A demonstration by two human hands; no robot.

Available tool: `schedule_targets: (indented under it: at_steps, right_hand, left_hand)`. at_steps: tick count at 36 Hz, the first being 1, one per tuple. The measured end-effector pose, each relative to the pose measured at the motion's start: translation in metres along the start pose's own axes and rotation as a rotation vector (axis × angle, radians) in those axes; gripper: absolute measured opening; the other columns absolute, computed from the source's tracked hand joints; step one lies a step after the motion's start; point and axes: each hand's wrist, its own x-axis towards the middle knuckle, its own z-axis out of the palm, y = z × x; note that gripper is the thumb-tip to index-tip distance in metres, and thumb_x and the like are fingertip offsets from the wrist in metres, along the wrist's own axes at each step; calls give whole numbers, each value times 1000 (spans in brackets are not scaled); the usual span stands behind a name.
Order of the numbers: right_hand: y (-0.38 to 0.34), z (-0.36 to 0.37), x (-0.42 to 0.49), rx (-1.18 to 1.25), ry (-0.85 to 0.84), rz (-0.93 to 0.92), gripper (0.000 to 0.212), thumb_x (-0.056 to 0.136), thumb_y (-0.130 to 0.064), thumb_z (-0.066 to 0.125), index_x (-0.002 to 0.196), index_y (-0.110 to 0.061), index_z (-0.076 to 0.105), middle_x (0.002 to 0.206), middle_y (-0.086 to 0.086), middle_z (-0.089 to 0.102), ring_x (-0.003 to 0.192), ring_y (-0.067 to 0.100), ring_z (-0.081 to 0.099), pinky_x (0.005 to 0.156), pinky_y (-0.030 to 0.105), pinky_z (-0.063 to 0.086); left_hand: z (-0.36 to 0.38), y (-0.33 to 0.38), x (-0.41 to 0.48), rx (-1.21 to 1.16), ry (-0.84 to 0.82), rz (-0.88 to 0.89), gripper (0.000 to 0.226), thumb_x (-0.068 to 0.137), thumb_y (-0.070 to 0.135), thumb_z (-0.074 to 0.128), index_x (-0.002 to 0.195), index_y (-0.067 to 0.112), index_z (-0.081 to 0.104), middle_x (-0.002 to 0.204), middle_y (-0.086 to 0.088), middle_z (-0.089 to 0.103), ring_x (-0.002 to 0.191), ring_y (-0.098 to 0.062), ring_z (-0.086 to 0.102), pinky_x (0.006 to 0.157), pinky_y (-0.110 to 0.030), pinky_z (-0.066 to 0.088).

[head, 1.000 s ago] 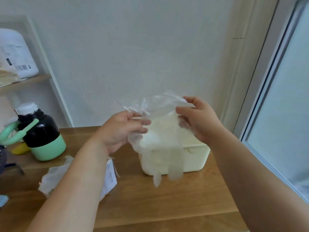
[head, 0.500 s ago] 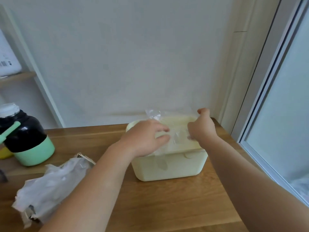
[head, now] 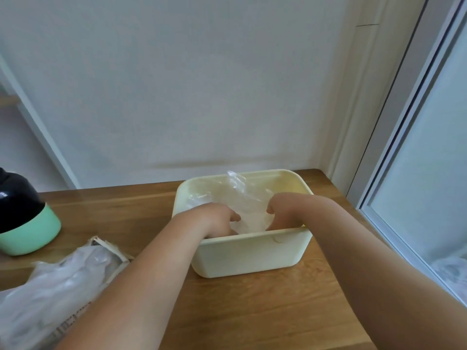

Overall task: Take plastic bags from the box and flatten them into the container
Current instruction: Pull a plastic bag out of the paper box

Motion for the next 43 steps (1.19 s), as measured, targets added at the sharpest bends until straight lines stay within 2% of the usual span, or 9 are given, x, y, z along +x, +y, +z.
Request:
schedule_targets:
  at_steps: [8, 12, 18, 22, 26, 29, 33, 37, 43]
  right_hand:
    - [-1, 2, 4, 135, 56, 5, 51, 85, -26, 65, 132, -10, 52, 132, 5, 54, 119, 24, 52, 99, 34, 43]
    - [0, -7, -9, 191, 229, -20, 50, 92, -24, 55, 140, -15, 44, 140, 0, 47, 128, 20, 45, 103, 29, 37]
    - [-8, -7, -30, 252, 448, -64, 43, 91, -27, 53, 134, -20, 52, 130, -5, 56, 121, 16, 50, 101, 31, 42]
    - [-25, -2, -48, 327, 617, -129, 35, 91, -29, 52, 124, -22, 58, 105, -11, 62, 99, 11, 58, 88, 25, 46]
    - [-58, 2, -66, 476, 685, -249, 28, 94, -26, 53, 121, -21, 60, 103, -12, 62, 89, 5, 53, 63, 6, 37]
    - [-83, 7, -71, 631, 714, -337, 22, 92, -23, 55, 112, -22, 63, 90, -17, 59, 84, 3, 58, 65, 8, 40]
    - [-129, 26, -67, 795, 650, -455, 12, 91, -19, 55, 97, -25, 63, 77, -19, 57, 64, -7, 53, 56, 4, 38]
    - [-169, 44, -57, 812, 576, -515, 20, 92, -16, 54, 107, -17, 66, 78, -18, 55, 68, -3, 51, 61, 6, 36]
    - [-209, 55, -44, 739, 431, -563, 30, 93, -11, 52, 119, -17, 64, 114, -8, 65, 106, 10, 58, 92, 22, 45]
  left_hand:
    - [0, -12, 4, -154, 98, 5, 60, 91, 48, 59, 145, 30, 42, 152, 5, 38, 137, -19, 39, 109, -31, 34]
    - [-3, -19, -5, -308, 289, 62, 39, 91, 48, 57, 127, 33, 60, 140, 9, 52, 127, -14, 48, 98, -26, 38]
    - [-2, -24, -30, -438, 537, 128, 22, 96, 36, 54, 107, 29, 71, 109, 20, 61, 112, -7, 54, 88, -23, 38]
    - [0, -31, -55, -474, 664, 137, 20, 96, 31, 54, 99, 27, 73, 94, 25, 61, 106, -5, 57, 84, -21, 41]
    - [6, -49, -87, -523, 754, 117, 18, 95, 31, 56, 96, 27, 74, 85, 28, 64, 90, 0, 58, 69, -3, 39]
    - [11, -62, -108, -557, 800, 90, 17, 95, 29, 58, 96, 25, 74, 86, 21, 67, 84, 2, 60, 70, -3, 40]
    - [25, -97, -143, -470, 831, -37, 19, 97, 27, 54, 105, 29, 72, 92, 25, 62, 90, 2, 58, 67, -4, 37]
    - [39, -127, -168, -395, 816, -188, 27, 100, 20, 48, 117, 29, 66, 115, 17, 64, 101, -1, 54, 82, -17, 38]
    - [60, -146, -174, -395, 554, -256, 31, 96, 23, 54, 126, 30, 61, 120, 11, 65, 107, -7, 60, 96, -33, 49]
